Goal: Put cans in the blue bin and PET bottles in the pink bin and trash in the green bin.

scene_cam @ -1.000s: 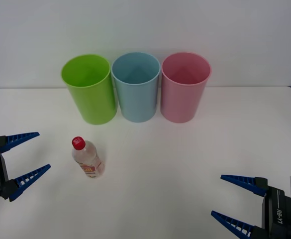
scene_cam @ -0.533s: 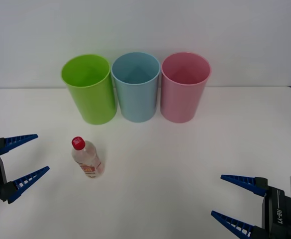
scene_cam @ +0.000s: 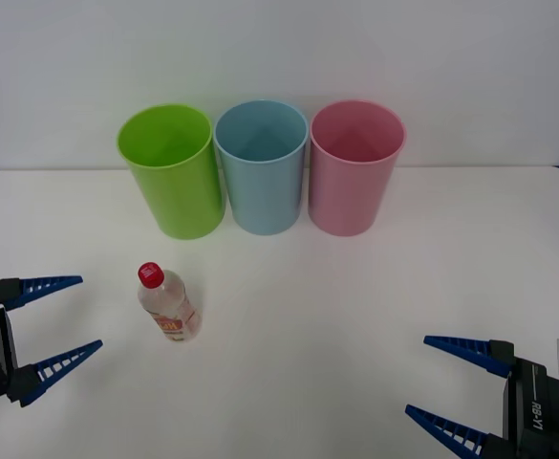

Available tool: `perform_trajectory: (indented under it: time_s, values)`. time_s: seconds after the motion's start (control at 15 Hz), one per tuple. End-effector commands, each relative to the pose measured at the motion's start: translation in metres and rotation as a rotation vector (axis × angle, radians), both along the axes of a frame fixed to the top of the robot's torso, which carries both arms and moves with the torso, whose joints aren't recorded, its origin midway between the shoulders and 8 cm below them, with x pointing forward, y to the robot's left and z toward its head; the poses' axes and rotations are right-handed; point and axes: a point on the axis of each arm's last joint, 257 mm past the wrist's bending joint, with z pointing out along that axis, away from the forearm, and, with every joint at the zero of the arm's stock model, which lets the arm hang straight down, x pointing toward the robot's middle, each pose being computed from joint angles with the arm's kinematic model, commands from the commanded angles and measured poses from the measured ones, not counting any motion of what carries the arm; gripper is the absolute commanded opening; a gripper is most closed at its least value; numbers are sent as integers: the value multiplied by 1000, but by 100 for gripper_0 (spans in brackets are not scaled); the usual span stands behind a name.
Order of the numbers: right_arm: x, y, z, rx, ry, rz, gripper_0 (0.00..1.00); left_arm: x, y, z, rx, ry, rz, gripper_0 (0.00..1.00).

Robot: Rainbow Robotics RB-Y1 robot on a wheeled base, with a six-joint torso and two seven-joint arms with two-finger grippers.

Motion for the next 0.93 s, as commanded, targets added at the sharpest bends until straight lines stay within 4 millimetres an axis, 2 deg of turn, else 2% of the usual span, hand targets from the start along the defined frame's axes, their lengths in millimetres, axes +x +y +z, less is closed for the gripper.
perform_trajectory:
  time_s: [0.07, 0.27, 0.67, 0.8, 0.93]
  values:
    - [0, 0, 0, 0, 0, 0, 100, -1, -6, -12, 9, 26, -3, 100]
    - [0, 0, 0, 0, 0, 0, 100, 2, -14, -24, 11, 47, -3, 100]
    - [0, 0, 0, 0, 0, 0, 100, 26, -31, -47, 33, 58, 37, 100]
    - [0, 0, 0, 0, 0, 0, 100, 37, -40, -54, 42, 61, 27, 100]
    - [0, 0, 0, 0, 0, 0, 100, 39, -53, -56, 32, 71, 6, 100]
